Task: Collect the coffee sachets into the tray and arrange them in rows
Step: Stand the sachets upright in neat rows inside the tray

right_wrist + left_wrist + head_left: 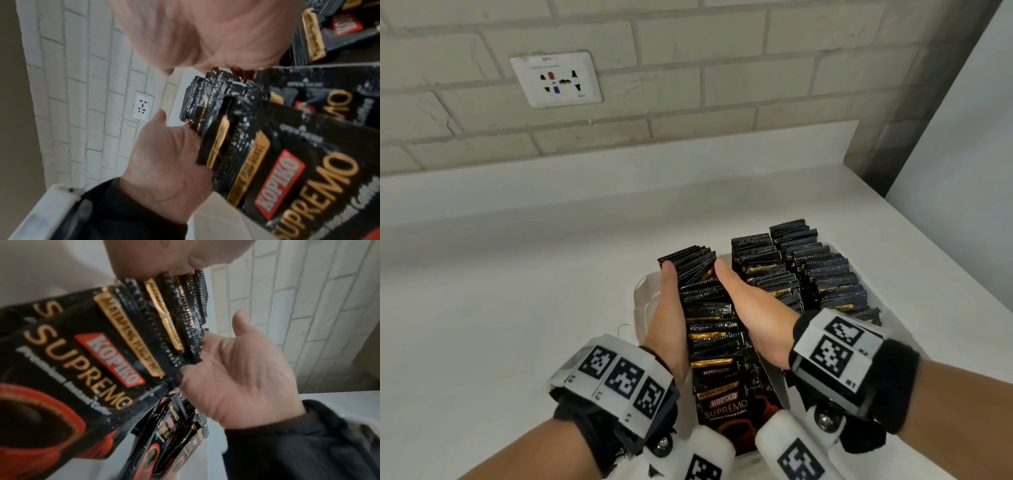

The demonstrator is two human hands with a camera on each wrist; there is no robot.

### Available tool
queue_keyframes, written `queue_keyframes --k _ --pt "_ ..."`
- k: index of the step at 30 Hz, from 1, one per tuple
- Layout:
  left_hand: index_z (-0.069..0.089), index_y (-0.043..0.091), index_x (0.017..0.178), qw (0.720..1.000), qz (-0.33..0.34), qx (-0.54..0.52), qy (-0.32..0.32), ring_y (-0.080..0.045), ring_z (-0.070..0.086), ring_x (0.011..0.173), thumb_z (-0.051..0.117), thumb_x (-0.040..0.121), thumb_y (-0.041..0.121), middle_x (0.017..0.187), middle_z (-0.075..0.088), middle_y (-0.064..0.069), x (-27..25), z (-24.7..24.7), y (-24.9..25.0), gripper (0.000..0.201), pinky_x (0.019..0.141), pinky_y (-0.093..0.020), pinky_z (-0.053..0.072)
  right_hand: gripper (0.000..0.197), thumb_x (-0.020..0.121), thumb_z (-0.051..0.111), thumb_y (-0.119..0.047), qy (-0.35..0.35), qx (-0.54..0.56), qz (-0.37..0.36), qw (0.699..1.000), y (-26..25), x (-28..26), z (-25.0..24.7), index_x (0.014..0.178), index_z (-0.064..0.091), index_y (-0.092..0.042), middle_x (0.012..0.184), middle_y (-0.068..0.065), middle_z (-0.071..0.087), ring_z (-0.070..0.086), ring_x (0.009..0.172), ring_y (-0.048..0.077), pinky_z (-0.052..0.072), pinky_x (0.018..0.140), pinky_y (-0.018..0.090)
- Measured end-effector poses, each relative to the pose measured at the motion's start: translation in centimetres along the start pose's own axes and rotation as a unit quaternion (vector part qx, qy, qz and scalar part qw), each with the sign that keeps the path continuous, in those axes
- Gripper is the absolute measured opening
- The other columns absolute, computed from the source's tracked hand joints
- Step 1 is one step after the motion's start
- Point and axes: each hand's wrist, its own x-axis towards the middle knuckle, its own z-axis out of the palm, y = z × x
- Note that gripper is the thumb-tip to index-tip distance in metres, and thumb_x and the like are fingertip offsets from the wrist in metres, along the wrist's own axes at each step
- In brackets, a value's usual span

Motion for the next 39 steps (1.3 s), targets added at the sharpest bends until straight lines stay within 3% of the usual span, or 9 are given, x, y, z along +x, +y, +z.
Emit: queue_keyframes --k 3,7,12,16,20,25,27,30,39 --pt "0.066 0.014 0.082 1.0 0.006 -0.001 -0.004 -0.012 0.07 0.059 0.021 0.101 0.039 0.069 0.074 -0.003 -0.1 0.0 0.0 0.055 0.05 -0.024 0.056 0.086 0.08 0.017 -0.074 0.006 -0.008 -0.031 0.999 -0.4 0.1 -0.3 0.147 0.022 -0.021 0.153 0.0 0.025 0.023 0.14 0.016 0.015 0.117 0.04" --pt "0.067 0.015 0.094 1.0 0.014 -0.005 0.008 -0.015 0.071 0.069 0.02 0.1 0.041 0.08 0.075 -0.004 -0.4 -0.1 -0.3 0.055 0.06 -0.027 0.058 0.064 0.094 0.015 -0.055 0.022 -0.008 -0.064 0.998 -0.7 -0.3 -0.6 0.148 0.012 -0.021 0.155 -0.004 0.014 0.011 0.142 0.01 0.007 0.113 0.028" --pt "0.066 0.014 0.096 1.0 0.02 -0.001 0.016 -0.011 0.071 0.066 0.019 0.101 0.039 0.073 0.074 0.0 -0.5 0.1 -0.2 0.053 0.055 -0.022 0.057 0.066 0.092 0.014 -0.059 0.024 0.014 -0.054 0.998 -0.5 0.7 -0.5 0.148 0.013 -0.022 0.155 -0.004 0.015 0.012 0.142 0.012 0.006 0.116 0.031" --pt "0.067 0.014 0.09 1.0 0.028 0.006 0.014 -0.01 0.07 0.063 0.021 0.101 0.037 0.069 0.073 0.001 -0.4 0.4 -0.2 0.052 0.053 -0.02 0.055 0.105 0.062 0.023 -0.09 0.023 0.06 -0.016 0.998 0.0 1.9 0.2 0.145 0.027 -0.026 0.15 0.002 0.031 0.029 0.138 0.019 0.02 0.115 0.045" --pt "0.066 0.014 0.088 1.0 0.023 0.0 0.003 -0.011 0.07 0.064 0.02 0.101 0.037 0.071 0.074 -0.001 -0.5 0.5 -0.2 0.054 0.054 -0.021 0.056 0.142 0.025 0.029 -0.101 0.025 0.08 -0.01 0.996 0.1 2.3 0.2 0.145 0.027 -0.026 0.149 0.003 0.034 0.032 0.136 0.021 0.023 0.113 0.046" --pt "0.068 0.015 0.101 0.996 0.029 -0.029 0.08 -0.021 0.07 0.091 0.023 0.099 0.046 0.096 0.073 -0.008 0.7 -0.6 -0.4 0.055 0.066 -0.028 0.056 0.12 0.048 0.022 -0.096 0.042 0.078 -0.024 0.996 -0.7 2.0 -0.1 0.146 0.021 -0.028 0.152 0.005 0.026 0.026 0.139 0.022 0.018 0.115 0.046" --pt "0.066 0.013 0.106 0.996 0.004 -0.023 0.082 -0.02 0.071 0.086 0.022 0.099 0.047 0.096 0.073 -0.01 0.7 -0.2 0.0 0.057 0.061 -0.026 0.056 0.134 0.033 0.024 -0.102 0.042 0.071 -0.029 0.996 -0.5 2.4 0.0 0.146 0.023 -0.029 0.151 0.004 0.029 0.028 0.138 0.021 0.019 0.115 0.046" --pt "0.064 0.008 0.094 0.999 -0.011 -0.017 0.03 -0.013 0.07 0.063 0.019 0.1 0.042 0.073 0.074 -0.005 0.4 0.6 0.5 0.056 0.051 -0.022 0.056 0.146 0.017 0.025 -0.104 0.016 0.058 -0.022 0.998 -0.1 3.1 -0.1 0.143 0.032 -0.029 0.148 0.004 0.036 0.033 0.136 0.021 0.021 0.114 0.046" --pt "0.062 0.007 0.084 1.0 0.016 0.01 0.023 -0.009 0.067 0.052 0.016 0.102 0.036 0.058 0.07 -0.002 -0.3 1.5 0.5 0.057 0.041 -0.017 0.05 0.116 0.054 0.025 -0.093 0.047 0.071 -0.006 0.996 -1.4 1.5 0.0 0.145 0.025 -0.021 0.152 0.004 0.027 0.026 0.139 0.02 0.018 0.115 0.044"
